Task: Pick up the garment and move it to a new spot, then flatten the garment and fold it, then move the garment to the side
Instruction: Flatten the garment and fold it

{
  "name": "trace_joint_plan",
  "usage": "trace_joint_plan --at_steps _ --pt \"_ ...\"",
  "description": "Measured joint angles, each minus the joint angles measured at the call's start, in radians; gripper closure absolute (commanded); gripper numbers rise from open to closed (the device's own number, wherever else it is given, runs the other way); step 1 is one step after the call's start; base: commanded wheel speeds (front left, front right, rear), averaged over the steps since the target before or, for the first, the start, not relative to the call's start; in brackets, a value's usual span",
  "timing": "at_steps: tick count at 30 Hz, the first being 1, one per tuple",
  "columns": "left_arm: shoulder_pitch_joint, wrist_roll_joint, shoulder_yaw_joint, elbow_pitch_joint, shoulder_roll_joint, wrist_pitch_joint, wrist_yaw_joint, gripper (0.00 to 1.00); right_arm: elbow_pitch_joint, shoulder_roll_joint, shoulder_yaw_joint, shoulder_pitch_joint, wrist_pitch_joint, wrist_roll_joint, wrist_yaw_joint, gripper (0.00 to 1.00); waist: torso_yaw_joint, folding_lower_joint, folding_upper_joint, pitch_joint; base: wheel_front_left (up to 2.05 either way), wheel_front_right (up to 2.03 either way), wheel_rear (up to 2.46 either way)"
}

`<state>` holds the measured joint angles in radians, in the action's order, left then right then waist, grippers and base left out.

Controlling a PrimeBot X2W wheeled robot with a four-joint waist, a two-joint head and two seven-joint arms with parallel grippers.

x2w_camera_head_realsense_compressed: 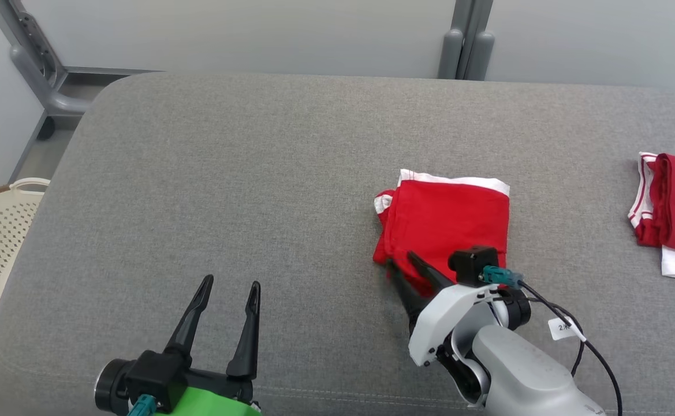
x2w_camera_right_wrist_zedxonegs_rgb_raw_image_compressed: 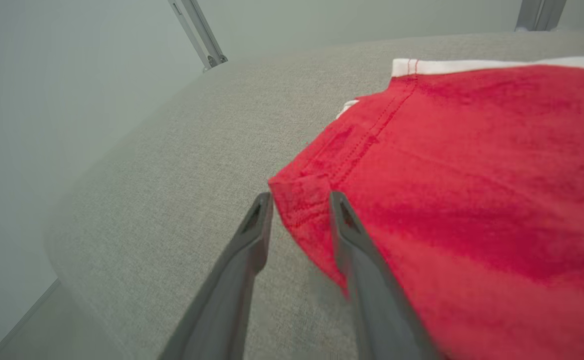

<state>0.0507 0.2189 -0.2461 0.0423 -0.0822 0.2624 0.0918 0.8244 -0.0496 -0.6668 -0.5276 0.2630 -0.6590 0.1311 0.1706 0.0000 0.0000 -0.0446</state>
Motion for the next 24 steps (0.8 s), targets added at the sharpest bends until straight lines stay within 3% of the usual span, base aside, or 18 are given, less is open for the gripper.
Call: trace_joint_plan --at_steps 6,10,24 --pt "0.003 0.000 0.010 -0.002 0.001 0.000 -0.005 0.00 -0.077 0.001 -0.033 0.035 0.000 -0.044 0.000 0.00 -0.032 0.0000 0.0000 0.000 0.00 0.00 0.00" --pt "0.008 0.001 0.019 -0.005 0.001 0.000 -0.009 0.00 -0.123 0.001 0.000 0.044 0.000 -0.036 0.000 0.00 -0.054 0.0000 0.0000 -0.001 0.00 0.00 0.00" --pt "0.018 0.068 0.116 -0.009 -0.003 0.000 -0.032 0.00 -0.264 0.000 0.298 0.125 0.000 0.267 0.000 0.00 -0.216 0.0000 0.0000 -0.001 0.00 0.00 0.00"
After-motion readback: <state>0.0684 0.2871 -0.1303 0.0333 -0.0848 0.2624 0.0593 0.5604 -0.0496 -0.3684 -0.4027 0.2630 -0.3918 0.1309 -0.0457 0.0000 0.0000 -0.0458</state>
